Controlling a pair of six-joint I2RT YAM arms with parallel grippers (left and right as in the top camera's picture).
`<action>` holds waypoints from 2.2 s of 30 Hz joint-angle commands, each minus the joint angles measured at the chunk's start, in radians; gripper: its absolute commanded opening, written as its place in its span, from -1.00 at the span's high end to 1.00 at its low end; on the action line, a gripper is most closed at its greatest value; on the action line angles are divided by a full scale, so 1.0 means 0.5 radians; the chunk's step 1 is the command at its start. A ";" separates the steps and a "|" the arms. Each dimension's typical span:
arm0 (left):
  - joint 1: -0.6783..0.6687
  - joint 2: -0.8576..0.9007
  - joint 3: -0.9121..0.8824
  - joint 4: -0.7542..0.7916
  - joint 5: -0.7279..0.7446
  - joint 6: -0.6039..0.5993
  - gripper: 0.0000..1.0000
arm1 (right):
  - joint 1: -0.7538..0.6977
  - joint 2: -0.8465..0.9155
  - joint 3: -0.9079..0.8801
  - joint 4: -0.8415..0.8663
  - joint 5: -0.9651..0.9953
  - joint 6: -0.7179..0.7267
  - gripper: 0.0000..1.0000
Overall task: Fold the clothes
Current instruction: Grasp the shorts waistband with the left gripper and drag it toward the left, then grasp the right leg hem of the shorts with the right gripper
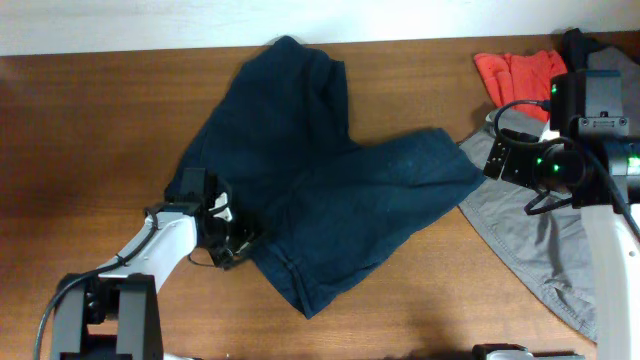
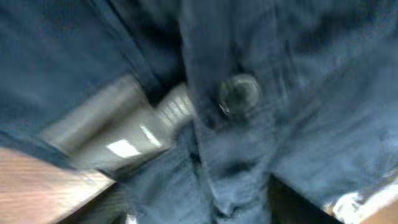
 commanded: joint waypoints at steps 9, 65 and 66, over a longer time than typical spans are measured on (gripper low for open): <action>0.045 0.018 -0.014 0.162 -0.502 -0.058 0.99 | -0.011 -0.002 0.015 -0.015 0.020 -0.018 -0.98; 0.986 0.033 0.101 -0.397 -1.186 0.300 0.94 | 0.726 0.161 -1.732 1.608 -1.231 -0.172 -0.96; 0.986 0.033 0.101 -0.404 -1.188 0.301 0.83 | 0.726 0.177 -1.732 1.608 -1.231 -0.172 -0.96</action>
